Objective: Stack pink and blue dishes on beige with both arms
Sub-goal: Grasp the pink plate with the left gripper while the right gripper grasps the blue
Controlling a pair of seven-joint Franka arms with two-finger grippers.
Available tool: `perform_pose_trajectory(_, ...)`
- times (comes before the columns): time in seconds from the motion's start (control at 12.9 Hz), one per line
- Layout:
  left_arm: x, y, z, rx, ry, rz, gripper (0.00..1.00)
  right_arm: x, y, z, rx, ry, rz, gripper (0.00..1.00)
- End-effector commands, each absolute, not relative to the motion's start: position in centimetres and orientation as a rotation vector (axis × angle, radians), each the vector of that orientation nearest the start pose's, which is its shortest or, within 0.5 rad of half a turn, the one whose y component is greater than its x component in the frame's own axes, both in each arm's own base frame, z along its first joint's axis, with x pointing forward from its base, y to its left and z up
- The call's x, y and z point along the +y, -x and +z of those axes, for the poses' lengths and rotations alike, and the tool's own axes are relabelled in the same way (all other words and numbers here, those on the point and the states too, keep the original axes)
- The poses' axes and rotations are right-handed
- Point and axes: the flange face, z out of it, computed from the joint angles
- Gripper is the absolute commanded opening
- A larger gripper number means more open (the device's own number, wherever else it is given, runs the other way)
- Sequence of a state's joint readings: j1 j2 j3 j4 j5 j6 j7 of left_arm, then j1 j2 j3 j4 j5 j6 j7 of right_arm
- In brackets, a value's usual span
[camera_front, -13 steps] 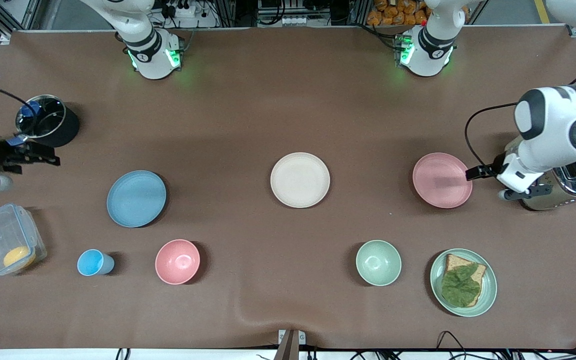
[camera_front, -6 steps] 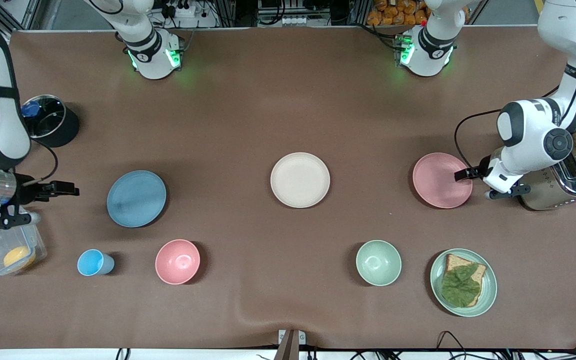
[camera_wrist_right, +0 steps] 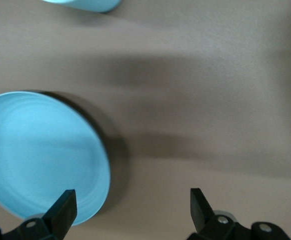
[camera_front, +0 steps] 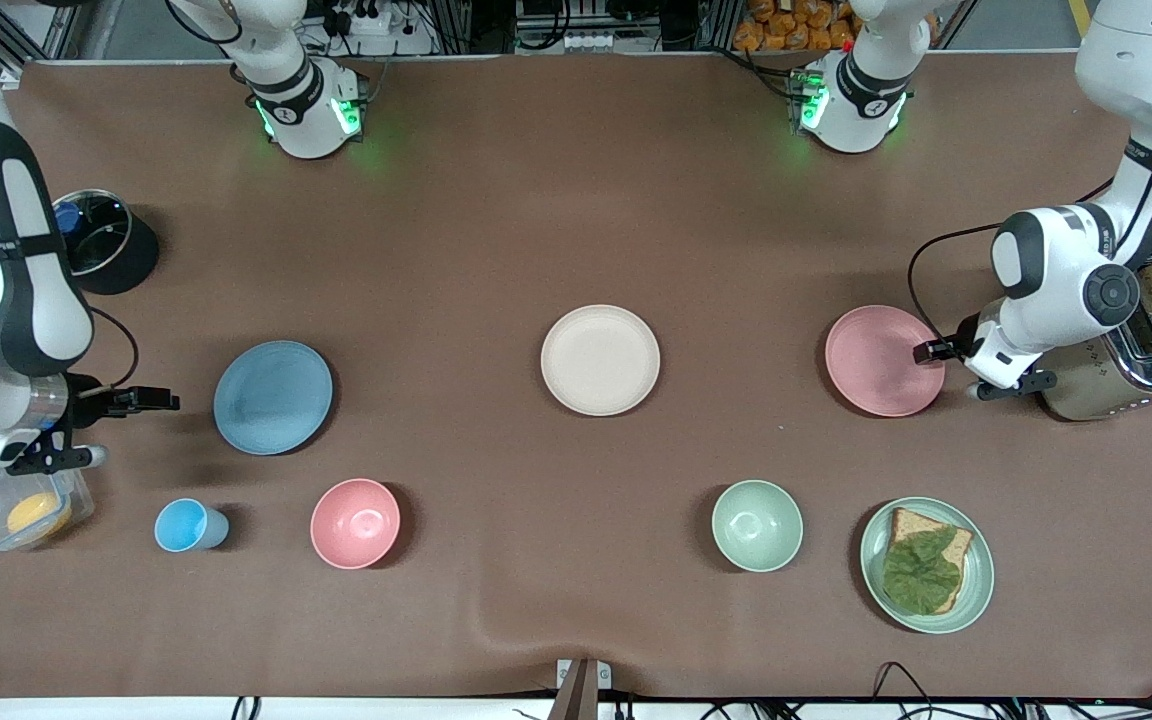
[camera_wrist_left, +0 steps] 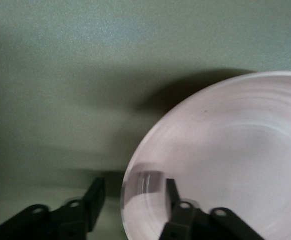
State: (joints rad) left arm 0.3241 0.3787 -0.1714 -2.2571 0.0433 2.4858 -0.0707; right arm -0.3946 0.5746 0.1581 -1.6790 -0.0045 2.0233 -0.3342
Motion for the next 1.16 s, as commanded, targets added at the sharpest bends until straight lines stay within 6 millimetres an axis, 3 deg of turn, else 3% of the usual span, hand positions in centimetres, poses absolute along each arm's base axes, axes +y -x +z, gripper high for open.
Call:
perform_pose_trajectory(0.0, 8.1, -52.2, 18.4, -0.281, 3.161, 0.199, 0.00, -16.4, -63.5, 23.2, -0.115, 2.984, 0.270, 1.00)
perform_pose_trajectory(0.16, 8.0, -52.6, 19.4, -0.272, 3.160, 0.171, 0.00, -15.4, -63.6, 21.5, -0.063, 2.980, 0.293, 1.00)
perform_pose_trajectory(0.23, 7.8, -53.0, 20.5, -0.258, 3.160, 0.141, 0.00, -13.9, -63.7, 21.3, -0.018, 2.985, 0.309, 1.00)
perform_pose_trajectory(0.31, 6.9, -53.5, 21.6, -0.225, 3.162, 0.109, 0.00, -12.1, -63.9, 21.3, -0.014, 2.999, 0.321, 1.00)
perform_pose_trajectory(0.54, 2.1, -55.1, 25.8, -0.115, 3.189, 0.067, 0.00, -11.3, -63.4, 20.3, -0.011, 3.010, 0.346, 1.00)
perform_pose_trajectory(0.7, -1.9, -57.2, 29.1, -0.136, 3.260, 0.083, 0.00, -10.6, -62.6, 19.2, -0.033, 3.021, 0.336, 1.00)
perform_pose_trajectory(0.85, -6.4, -58.2, 31.2, -0.219, 3.323, 0.116, 0.00, -10.6, -61.5, 17.9, -0.045, 3.036, 0.319, 1.00)
perform_pose_trajectory(1.09, -16.7, -57.4, 32.1, -0.364, 3.331, 0.165, 0.00, -10.3, -60.5, 17.4, -0.050, 3.036, 0.329, 1.00)
